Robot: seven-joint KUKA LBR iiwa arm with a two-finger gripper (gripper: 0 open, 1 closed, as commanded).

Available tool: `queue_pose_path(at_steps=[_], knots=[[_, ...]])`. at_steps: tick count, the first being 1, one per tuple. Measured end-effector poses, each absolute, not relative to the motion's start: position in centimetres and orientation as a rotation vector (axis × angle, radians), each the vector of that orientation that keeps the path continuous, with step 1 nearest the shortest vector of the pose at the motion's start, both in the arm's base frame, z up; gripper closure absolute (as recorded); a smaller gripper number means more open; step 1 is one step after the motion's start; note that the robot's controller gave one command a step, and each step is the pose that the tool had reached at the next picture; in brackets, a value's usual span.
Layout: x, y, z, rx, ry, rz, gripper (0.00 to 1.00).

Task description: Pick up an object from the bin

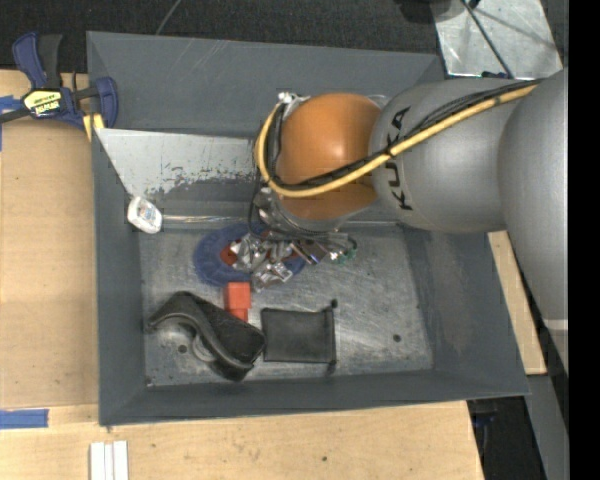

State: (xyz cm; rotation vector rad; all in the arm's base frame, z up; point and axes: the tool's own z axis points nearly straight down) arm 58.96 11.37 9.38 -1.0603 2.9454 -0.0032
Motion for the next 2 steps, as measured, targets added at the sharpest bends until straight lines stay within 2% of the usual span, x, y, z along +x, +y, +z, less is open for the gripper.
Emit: queue_pose_path(at_steps=[1,2], knots=[[62.9,16.3,13.6,-1.096,2.931,0.002,1.0],[61.9,15.3,23.0,-1.071,2.94,-0.002,1.0]])
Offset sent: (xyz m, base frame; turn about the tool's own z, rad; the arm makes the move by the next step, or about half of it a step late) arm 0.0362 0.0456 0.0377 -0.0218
